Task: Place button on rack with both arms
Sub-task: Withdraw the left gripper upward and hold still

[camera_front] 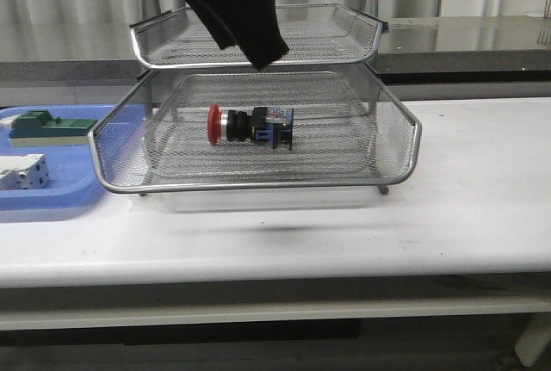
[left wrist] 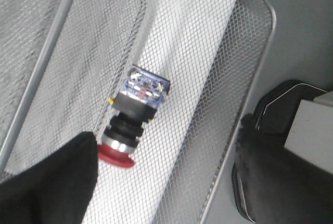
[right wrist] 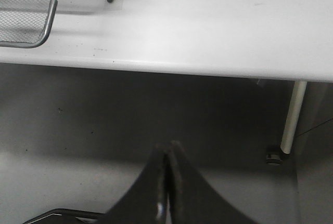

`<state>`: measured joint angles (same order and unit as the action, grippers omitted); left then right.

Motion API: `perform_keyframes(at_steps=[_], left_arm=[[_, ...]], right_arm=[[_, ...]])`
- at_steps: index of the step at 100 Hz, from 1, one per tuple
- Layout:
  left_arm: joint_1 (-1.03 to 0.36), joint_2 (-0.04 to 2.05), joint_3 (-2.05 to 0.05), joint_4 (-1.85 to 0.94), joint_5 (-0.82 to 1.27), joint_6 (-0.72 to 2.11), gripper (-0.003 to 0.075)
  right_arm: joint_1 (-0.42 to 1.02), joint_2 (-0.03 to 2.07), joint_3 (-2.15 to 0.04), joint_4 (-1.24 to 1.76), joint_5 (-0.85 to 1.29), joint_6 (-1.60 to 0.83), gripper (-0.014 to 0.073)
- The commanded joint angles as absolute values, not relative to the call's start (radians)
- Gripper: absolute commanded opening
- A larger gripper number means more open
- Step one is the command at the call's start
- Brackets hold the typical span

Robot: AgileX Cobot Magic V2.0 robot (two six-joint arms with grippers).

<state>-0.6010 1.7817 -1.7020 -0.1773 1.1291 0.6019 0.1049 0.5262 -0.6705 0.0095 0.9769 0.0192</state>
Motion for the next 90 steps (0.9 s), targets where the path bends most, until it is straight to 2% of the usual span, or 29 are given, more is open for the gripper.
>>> perform_keyframes(at_steps=[1, 28, 45, 62, 90], left_arm=[[-0.580, 1.682, -1.731, -0.145, 1.145, 0.529, 0.0525], [-0.442, 1.528, -1.722, -0.085, 1.171, 0.446, 0.0492], [-0.334, 1.406, -1.631, -0.087, 1.141, 0.418, 0.0484], [-0.237, 1.239, -1.437, -0.087, 1.029, 0.383, 0.0484], [-0.151, 0.908, -1.021, -0.113, 0.654, 0.317, 0.0484]], right_arm=[[0.100, 0.533, -0.706, 0.010, 0.927, 0.017, -0.0067], [0.100, 0.533, -0.706, 0.010, 0.927, 0.017, -0.0067], [0.100, 0.533, -0.706, 0.010, 0.927, 0.017, -0.0067], [0.100, 0.533, -0.706, 0.010, 0.927, 0.017, -0.0067], [0.100, 0.533, -0.706, 0.010, 0.927, 0.017, -0.0067]])
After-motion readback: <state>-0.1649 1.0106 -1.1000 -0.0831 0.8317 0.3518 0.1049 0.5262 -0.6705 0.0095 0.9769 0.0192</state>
